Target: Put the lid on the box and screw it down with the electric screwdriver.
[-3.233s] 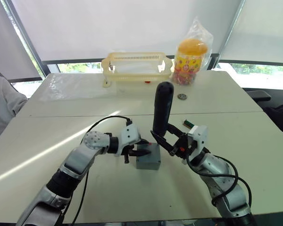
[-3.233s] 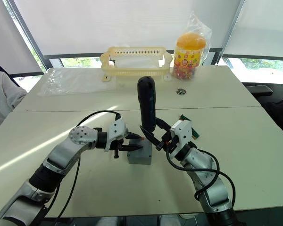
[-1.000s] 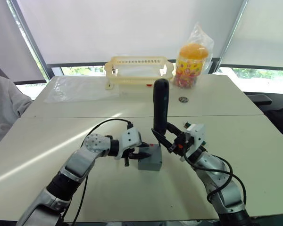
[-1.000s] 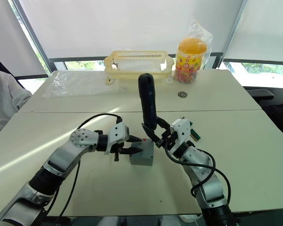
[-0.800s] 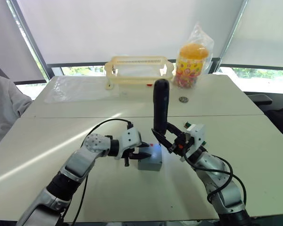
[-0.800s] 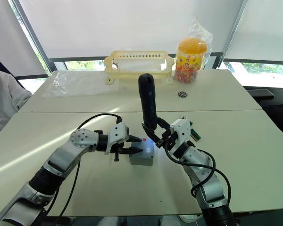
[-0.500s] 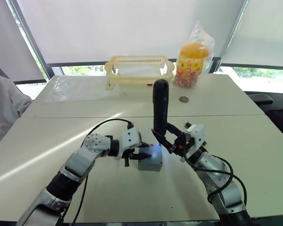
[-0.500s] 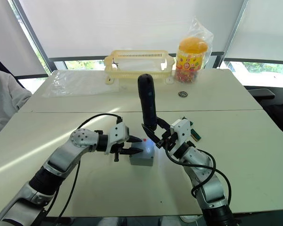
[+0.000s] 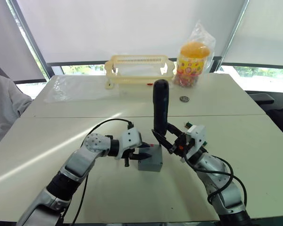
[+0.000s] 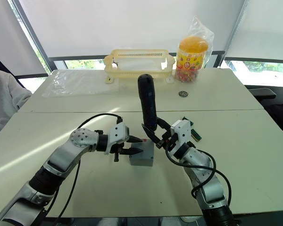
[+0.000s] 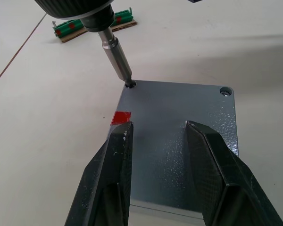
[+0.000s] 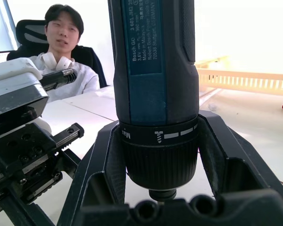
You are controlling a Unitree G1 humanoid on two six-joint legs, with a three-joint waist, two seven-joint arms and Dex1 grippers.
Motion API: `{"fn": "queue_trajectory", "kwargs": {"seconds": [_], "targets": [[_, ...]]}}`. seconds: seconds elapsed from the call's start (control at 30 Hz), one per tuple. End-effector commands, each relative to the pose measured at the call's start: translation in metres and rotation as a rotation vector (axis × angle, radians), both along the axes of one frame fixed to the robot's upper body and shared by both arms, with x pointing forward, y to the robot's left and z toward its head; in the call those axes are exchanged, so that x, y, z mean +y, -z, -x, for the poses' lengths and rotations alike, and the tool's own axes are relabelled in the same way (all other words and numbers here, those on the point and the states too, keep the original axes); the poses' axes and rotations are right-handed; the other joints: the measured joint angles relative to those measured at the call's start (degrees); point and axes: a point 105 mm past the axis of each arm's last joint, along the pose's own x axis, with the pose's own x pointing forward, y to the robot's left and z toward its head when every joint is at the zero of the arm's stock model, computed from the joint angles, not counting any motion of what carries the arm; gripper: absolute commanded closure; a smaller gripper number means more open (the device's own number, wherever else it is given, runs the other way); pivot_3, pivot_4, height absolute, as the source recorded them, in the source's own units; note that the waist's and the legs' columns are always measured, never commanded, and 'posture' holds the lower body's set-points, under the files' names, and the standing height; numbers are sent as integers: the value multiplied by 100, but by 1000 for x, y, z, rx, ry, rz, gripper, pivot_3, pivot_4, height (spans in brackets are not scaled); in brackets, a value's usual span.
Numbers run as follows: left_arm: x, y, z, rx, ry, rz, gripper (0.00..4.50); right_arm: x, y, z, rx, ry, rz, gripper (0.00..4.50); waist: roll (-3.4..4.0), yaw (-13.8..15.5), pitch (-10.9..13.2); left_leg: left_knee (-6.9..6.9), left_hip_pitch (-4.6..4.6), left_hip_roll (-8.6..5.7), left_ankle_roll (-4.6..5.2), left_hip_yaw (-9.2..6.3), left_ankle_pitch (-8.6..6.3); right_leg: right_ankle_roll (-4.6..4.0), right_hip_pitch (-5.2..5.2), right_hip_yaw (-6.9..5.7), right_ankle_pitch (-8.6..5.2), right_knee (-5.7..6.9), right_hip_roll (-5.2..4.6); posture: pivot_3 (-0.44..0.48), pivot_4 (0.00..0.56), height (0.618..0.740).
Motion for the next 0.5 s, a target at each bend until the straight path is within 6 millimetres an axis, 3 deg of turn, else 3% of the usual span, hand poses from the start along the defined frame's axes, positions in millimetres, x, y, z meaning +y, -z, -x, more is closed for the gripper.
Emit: {"fn": "queue_trajectory", "kwargs": {"seconds": [0.03,0.23,0.5], "targets": [[9,24,0,52,-30,-81,2748,-15,-8,-5,-5,72,18,2740,13,6,12,0,-6,-1,1,0,0,0,0,0,0,0,0,0,150,740],[10,28,2,58,-29,-85,2748,-22,-83,6,-153,58,-63,2740,45,76,61,14,-102,-24,-19,2,21,3,-96,-6,6,32,12,0,150,740],[12,13,2,71,-45,-21,2748,-48,-127,3,-12,60,-335,2740,36,100,105,9,-102,-20,-18,-1,21,4,-98,-11,6,35,39,0,150,740]]}}
